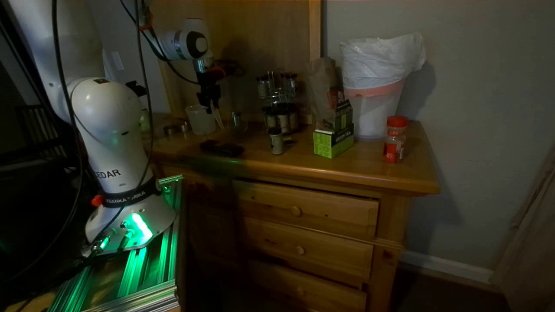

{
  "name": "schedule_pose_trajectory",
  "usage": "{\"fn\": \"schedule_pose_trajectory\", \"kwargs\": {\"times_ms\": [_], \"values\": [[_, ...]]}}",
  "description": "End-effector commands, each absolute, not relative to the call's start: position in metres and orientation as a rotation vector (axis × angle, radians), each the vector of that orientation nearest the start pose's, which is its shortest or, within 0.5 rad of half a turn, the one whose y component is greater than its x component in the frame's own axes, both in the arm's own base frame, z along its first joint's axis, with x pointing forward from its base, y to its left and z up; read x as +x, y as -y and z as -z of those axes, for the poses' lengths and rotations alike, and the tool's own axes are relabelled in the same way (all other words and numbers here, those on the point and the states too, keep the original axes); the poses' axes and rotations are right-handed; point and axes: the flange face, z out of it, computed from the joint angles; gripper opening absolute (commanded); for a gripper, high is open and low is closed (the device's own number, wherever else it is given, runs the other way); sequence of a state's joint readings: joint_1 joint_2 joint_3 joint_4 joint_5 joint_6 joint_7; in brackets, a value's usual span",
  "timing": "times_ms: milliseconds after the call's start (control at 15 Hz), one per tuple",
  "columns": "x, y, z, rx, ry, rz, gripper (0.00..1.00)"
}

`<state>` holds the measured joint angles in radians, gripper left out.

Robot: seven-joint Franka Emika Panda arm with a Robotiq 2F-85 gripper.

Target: Pour out the fork from the jar

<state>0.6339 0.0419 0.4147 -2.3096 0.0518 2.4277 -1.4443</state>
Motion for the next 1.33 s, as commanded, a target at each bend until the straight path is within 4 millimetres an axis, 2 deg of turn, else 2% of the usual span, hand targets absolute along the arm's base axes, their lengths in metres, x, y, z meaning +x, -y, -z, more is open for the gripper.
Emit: {"fn": "schedule_pose_trajectory", "kwargs": {"times_ms": [0,133,200,533,800,1067,1267], "values": [[0.267,-0.459,-0.335,1.038,-2.982,-0.129,0.27],[0.266,-0.455,-0.341,1.03,-2.984,-0.116,0.12],[0.265,-0.453,-0.345,1.033,-2.981,-0.117,0.1],[0.253,-0.447,-0.369,1.096,-3.021,-0.107,0.1],[0.251,-0.438,-0.395,1.27,-3.025,-0.191,0.1],[0.244,-0.418,-0.427,1.417,-2.924,-0.281,0.1],[0.23,-0.396,-0.461,1.536,-2.801,-0.378,0.1]]}}
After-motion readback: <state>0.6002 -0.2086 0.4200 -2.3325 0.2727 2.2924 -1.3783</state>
